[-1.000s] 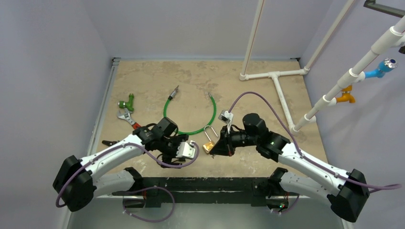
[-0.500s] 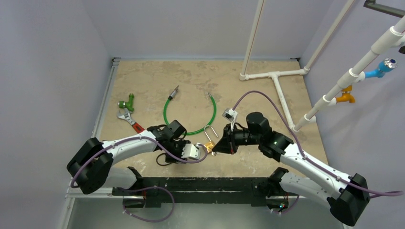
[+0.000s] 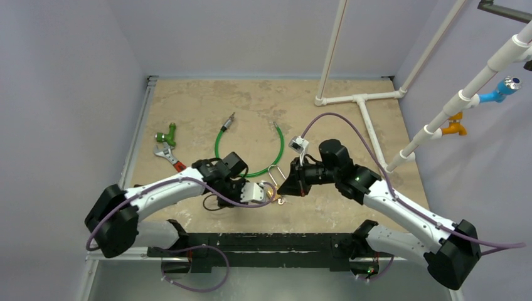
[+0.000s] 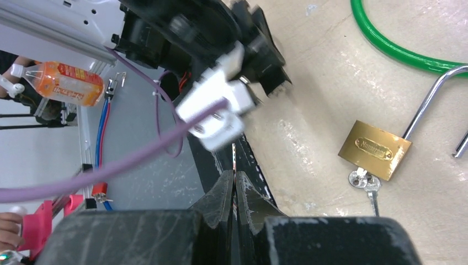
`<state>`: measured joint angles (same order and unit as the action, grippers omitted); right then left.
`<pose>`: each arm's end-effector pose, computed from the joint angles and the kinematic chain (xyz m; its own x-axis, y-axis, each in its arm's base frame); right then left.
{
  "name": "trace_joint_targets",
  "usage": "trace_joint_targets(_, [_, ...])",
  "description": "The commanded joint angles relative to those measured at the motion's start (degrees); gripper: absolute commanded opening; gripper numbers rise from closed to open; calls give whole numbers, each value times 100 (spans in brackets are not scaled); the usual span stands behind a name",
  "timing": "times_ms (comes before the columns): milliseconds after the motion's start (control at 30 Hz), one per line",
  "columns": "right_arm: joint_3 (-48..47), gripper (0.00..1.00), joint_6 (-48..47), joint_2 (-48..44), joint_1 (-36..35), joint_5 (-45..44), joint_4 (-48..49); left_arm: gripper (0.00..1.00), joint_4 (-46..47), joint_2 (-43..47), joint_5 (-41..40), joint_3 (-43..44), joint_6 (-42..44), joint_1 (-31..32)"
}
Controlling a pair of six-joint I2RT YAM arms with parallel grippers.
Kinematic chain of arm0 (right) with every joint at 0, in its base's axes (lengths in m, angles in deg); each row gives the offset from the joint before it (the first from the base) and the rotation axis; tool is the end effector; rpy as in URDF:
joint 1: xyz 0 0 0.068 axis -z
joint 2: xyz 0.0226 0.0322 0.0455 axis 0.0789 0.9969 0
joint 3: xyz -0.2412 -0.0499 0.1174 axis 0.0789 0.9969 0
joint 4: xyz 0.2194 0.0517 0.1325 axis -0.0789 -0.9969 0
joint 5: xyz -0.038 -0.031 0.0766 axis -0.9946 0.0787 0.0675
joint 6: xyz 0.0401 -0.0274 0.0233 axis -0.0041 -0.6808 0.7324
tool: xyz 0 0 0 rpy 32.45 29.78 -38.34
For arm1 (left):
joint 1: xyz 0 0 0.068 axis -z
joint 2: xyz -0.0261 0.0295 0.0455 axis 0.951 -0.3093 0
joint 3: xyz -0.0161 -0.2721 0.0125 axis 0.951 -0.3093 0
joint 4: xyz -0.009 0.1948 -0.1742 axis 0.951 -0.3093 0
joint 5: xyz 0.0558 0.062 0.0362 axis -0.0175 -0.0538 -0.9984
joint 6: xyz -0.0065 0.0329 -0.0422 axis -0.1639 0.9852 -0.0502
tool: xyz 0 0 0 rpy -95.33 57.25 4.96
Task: Unlock with the key
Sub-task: Pick up the lock from the center of the board.
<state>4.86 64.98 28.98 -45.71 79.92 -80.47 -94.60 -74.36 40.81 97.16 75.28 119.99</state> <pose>0.1456 0.1560 0.2730 -0.6990 -0.1838 -0.6911 -0.7030 0.3537 0.6170 0.1442 -0.1725 0.1760 0.0153 0.9398 -0.3415 0.9999 -0.0158 0.0015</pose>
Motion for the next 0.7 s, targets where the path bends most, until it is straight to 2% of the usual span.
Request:
trace_joint_targets(0, [-768, 0, -379, 378, 10, 235, -359, 0, -1307, 1160, 92, 1265, 474, -401])
trace_joint_targets(100, [-1262, 0, -565, 690, -5, 376, -636, 0, -2093, 1533, 77, 2357, 1183, -559])
trace_joint_targets(233, [-2060, 0, -857, 1124, -162, 646, -1089, 0, -2489, 1682, 45, 3499, 1752, -676])
trace_joint_targets(400, [-3337, 0, -1439, 1824, -720, 415, -2064, 0, -1592, 2350, -526, 3282, 2400, -639])
trace_joint_targets(567, [-4082, 0, -1497, 2112, -908, 284, -2476, 0, -1731, 2679, -1512, 3043, 3239, -205])
trace_joint_targets(667, [-4320, 0, -1493, 2271, -986, 185, -2581, 0, -1719, 2704, -1979, 2967, 3456, 25])
